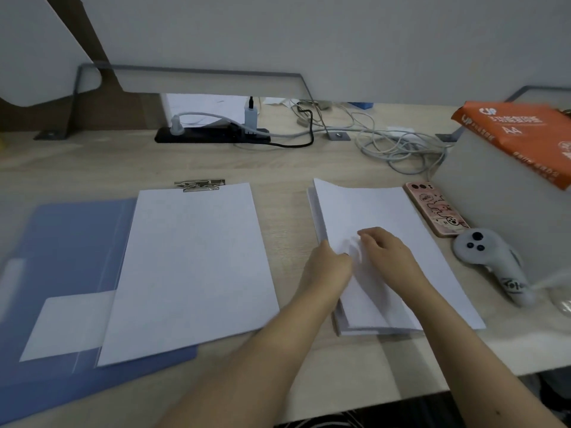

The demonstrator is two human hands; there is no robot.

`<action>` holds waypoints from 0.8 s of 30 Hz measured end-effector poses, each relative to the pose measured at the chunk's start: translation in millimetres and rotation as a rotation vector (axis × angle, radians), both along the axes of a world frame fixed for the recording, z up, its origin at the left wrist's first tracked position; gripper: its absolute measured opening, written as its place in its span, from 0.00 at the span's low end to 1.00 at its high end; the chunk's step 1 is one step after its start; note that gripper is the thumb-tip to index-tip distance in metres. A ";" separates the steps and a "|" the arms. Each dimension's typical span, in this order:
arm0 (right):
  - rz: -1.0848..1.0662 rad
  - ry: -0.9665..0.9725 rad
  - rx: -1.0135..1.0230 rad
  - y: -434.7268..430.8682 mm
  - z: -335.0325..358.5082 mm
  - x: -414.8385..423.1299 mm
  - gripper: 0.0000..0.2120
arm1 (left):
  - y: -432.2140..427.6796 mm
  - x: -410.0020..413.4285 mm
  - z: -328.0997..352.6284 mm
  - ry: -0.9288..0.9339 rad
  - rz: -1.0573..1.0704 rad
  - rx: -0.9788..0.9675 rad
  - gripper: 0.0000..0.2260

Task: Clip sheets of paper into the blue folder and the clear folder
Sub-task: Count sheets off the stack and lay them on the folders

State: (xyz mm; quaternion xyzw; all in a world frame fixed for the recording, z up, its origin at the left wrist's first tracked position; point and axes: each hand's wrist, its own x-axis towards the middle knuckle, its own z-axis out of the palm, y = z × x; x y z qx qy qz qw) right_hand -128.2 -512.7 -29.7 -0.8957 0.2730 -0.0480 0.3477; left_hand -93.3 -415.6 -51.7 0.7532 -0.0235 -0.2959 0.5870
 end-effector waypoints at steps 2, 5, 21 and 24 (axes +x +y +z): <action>-0.091 -0.059 0.005 -11.7 1.1 -8.0 0.19 | 13.6 3.1 7.3 -0.011 0.011 -0.011 0.21; -0.223 -0.124 0.044 -23.9 7.5 -19.3 0.30 | 45.2 11.9 23.2 -0.041 0.040 -0.074 0.20; 0.201 -0.144 1.014 156.3 8.0 49.9 0.13 | 288.1 63.4 39.3 -0.173 0.415 -0.125 0.12; 0.222 -0.139 1.039 204.7 1.4 65.0 0.12 | 334.4 69.0 34.4 -0.230 0.548 -0.020 0.11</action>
